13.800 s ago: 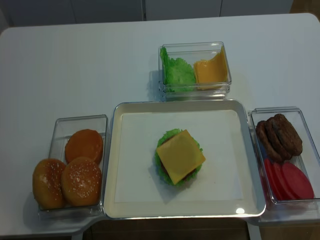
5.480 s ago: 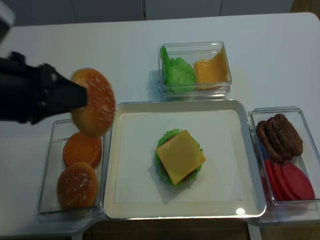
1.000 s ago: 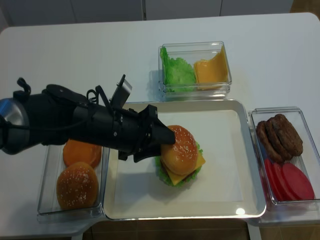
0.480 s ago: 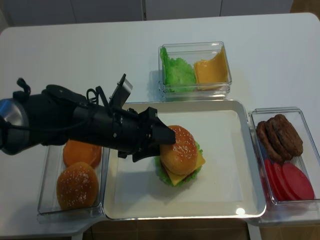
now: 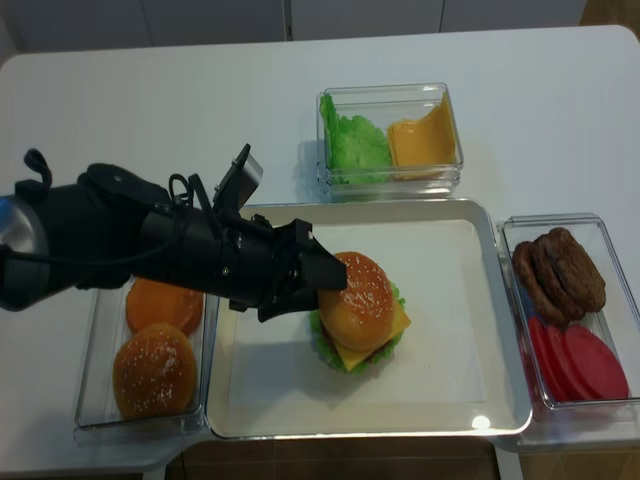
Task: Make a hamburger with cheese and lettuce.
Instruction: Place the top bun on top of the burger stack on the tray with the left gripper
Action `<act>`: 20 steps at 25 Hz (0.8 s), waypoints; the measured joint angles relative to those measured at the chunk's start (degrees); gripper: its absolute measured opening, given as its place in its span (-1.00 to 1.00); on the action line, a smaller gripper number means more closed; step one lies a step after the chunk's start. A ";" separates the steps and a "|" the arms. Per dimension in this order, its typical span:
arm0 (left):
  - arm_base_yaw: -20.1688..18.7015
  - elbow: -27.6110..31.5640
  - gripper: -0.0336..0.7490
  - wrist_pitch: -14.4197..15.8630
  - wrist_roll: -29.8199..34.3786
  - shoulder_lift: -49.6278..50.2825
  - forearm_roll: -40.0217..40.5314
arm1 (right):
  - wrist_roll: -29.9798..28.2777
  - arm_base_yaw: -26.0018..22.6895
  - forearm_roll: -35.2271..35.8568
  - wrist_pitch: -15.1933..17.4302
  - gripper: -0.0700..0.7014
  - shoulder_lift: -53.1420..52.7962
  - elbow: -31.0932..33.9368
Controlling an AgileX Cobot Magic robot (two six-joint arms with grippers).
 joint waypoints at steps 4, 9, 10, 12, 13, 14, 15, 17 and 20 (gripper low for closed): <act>0.00 0.00 0.15 -0.11 -0.15 0.00 0.70 | 0.00 0.00 0.00 0.00 0.34 0.00 0.00; 0.00 0.00 0.15 -0.11 -0.19 0.00 0.79 | 0.00 0.00 0.00 0.00 0.34 0.00 0.00; 0.00 0.00 0.15 -0.11 -0.29 0.00 1.02 | 0.00 0.00 0.00 0.00 0.34 0.00 0.00; 0.00 0.00 0.15 -0.11 -0.74 0.00 1.36 | 0.00 0.00 0.00 0.00 0.34 0.00 0.00; 0.00 0.00 0.15 0.01 -1.11 0.00 1.51 | 0.00 0.00 0.00 0.00 0.34 0.00 0.00; 0.00 0.00 0.15 0.12 -1.23 0.00 1.74 | 0.00 0.00 0.00 0.00 0.34 0.00 0.00; 0.00 0.00 0.15 0.22 -1.33 0.00 1.74 | 0.00 0.00 0.00 0.00 0.34 0.00 0.00; 0.00 0.00 0.15 0.25 -1.45 0.00 1.87 | 0.00 0.00 0.00 0.00 0.34 0.00 0.00; 0.00 0.00 0.15 0.25 -2.41 0.00 1.87 | 0.00 0.00 0.00 0.00 0.34 0.00 0.00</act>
